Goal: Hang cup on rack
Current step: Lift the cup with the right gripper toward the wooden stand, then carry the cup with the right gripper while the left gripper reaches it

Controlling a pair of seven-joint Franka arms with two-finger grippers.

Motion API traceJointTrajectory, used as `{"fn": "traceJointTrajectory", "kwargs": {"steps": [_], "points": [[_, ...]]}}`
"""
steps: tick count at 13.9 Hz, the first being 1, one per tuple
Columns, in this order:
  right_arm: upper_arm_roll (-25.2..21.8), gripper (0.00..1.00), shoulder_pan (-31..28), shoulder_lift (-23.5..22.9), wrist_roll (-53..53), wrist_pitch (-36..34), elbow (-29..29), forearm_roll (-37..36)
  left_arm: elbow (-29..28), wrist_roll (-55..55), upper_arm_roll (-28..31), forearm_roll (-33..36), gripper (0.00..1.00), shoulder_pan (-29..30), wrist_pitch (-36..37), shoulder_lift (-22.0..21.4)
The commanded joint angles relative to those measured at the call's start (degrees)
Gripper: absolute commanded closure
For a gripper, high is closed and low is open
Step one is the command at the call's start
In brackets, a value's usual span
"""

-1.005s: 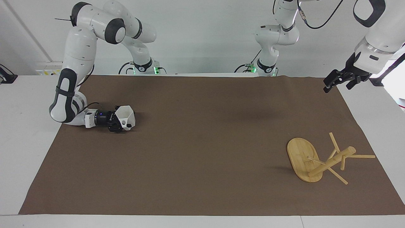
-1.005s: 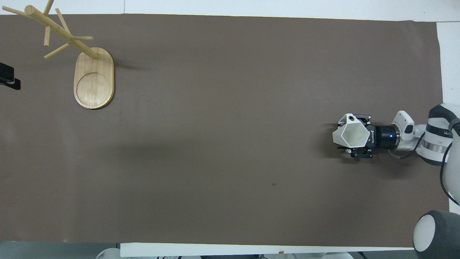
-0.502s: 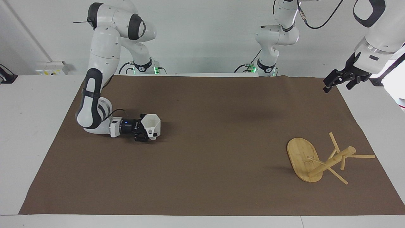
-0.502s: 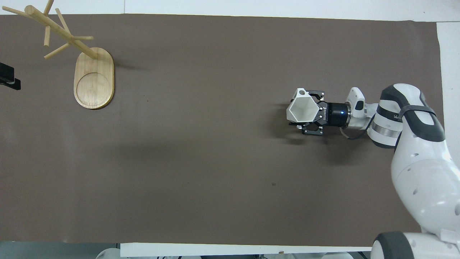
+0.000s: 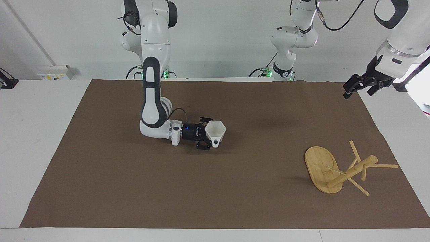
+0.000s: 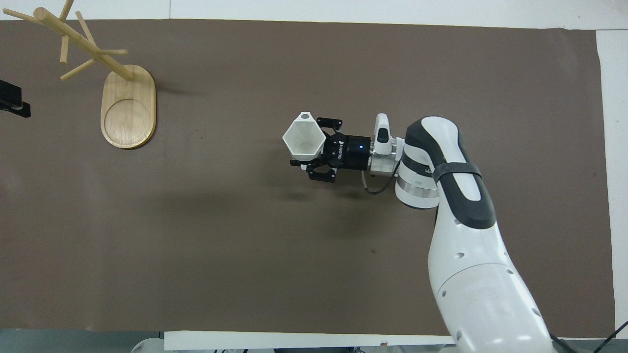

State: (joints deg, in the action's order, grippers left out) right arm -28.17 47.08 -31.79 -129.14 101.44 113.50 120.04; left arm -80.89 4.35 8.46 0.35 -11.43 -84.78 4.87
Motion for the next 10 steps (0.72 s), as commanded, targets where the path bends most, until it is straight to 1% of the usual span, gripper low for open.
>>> {"fn": "traceJointTrajectory", "kwargs": {"steps": [1, 3, 5, 8, 10], "points": [[-0.2, 1.0, 4.1, -0.1, 2.8, 8.1, -5.0, 4.7, -4.3, 3.0, 0.2, -0.1, 0.0, -3.0, -4.6, -2.0], [-0.1, 1.0, 7.9, -0.2, 3.3, 11.8, -6.2, 7.6, -7.2, 7.2, 0.2, -0.1, 0.0, -5.4, -8.5, -3.2], [-0.2, 1.0, 11.3, -0.8, 2.9, 15.1, -7.0, 10.6, -8.8, 8.0, 0.1, -0.1, 0.0, -7.4, -9.9, -4.1], [-0.2, 1.0, 14.1, -1.1, 2.6, 16.9, -7.9, 13.7, -10.4, 14.6, 0.0, 0.0, 0.0, -11.6, -12.6, -3.5], [-0.2, 1.0, 14.4, -1.8, 2.5, 18.9, -10.4, 14.1, -12.2, 17.0, -0.1, -0.1, 0.0, -14.2, -14.4, -3.1]]}}
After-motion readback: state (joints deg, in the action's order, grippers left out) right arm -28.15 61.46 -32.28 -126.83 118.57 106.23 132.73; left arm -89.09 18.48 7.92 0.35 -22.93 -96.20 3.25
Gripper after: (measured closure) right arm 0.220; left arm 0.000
